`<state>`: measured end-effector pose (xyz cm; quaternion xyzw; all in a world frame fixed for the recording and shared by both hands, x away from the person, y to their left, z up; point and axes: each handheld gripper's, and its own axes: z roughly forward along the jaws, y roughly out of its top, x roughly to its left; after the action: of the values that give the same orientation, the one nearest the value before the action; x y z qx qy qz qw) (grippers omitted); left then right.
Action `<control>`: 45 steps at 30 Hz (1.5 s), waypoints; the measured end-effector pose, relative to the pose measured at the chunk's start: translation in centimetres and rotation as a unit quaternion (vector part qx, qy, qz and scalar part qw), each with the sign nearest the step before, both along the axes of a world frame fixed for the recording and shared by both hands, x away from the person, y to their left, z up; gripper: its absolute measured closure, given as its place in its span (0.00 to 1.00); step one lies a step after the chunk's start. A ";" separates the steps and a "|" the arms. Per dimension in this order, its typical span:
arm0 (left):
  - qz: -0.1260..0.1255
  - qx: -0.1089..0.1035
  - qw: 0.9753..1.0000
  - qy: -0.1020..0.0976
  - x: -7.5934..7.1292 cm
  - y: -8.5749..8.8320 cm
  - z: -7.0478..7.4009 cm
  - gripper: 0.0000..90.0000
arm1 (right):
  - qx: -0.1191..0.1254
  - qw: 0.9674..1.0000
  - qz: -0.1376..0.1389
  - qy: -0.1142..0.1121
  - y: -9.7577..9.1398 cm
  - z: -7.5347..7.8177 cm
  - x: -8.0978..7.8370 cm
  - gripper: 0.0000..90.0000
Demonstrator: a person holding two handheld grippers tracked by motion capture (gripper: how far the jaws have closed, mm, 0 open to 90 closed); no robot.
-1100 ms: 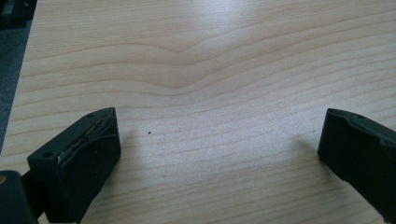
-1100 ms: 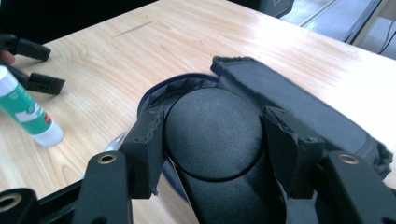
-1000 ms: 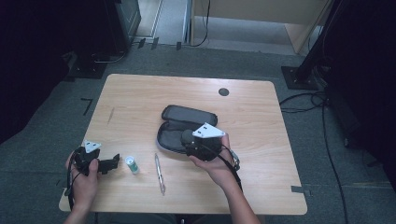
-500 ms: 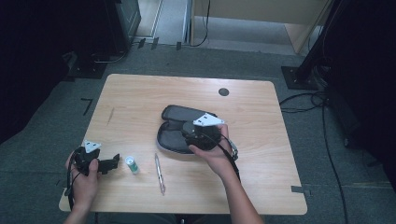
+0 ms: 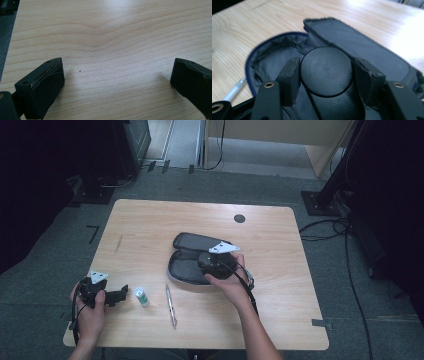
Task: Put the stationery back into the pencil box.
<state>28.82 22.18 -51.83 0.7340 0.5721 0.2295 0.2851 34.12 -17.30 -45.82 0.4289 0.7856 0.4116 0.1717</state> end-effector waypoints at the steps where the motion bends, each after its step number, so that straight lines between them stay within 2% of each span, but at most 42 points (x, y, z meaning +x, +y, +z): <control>1: 0.000 0.000 1.000 0.000 0.0 0.0 0.0 0.00 | -0.001 1.000 -0.002 0.004 -0.1 -0.4 0.1 0.46; 7: 0.000 0.000 1.000 0.000 0.0 0.0 0.0 0.00 | 0.003 1.000 0.005 0.019 -0.7 -1.6 0.7 0.46; 17: 0.000 0.000 1.000 0.000 0.0 0.0 0.0 0.00 | -0.008 0.999 0.006 0.040 -0.8 -2.6 1.5 0.46; 20: 0.000 0.000 1.000 0.000 0.0 0.0 0.0 0.00 | -0.016 0.999 0.012 0.046 -0.7 -2.9 1.6 0.46; 23: -0.001 0.000 1.000 0.000 0.0 0.0 0.0 0.00 | -0.023 0.998 0.032 0.056 -0.6 -3.4 1.5 0.46; 26: -0.001 0.000 1.000 0.001 0.0 0.0 0.0 0.00 | -0.031 0.997 0.044 0.055 -0.4 -3.7 1.3 0.46; 35: -0.001 0.000 1.000 0.001 0.0 0.0 0.0 0.00 | -0.016 0.997 0.038 0.071 -0.7 -4.2 1.0 0.46; 39: 0.000 -0.001 1.000 -0.001 0.0 0.0 0.0 0.00 | -0.004 0.997 0.038 0.069 -0.9 -3.9 0.8 0.38; 43: -0.001 0.001 1.000 0.001 0.0 0.0 0.0 0.00 | -0.002 0.997 0.024 0.068 -1.1 -3.3 0.3 0.29; 45: 0.001 -0.002 1.000 -0.001 0.0 0.0 0.0 0.00 | 0.005 0.998 0.024 0.065 -1.0 -3.1 -0.1 0.29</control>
<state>28.85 22.15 -51.85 0.7328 0.5728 0.2295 0.2868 34.07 -18.31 -48.89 0.4367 0.8031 0.3908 0.1081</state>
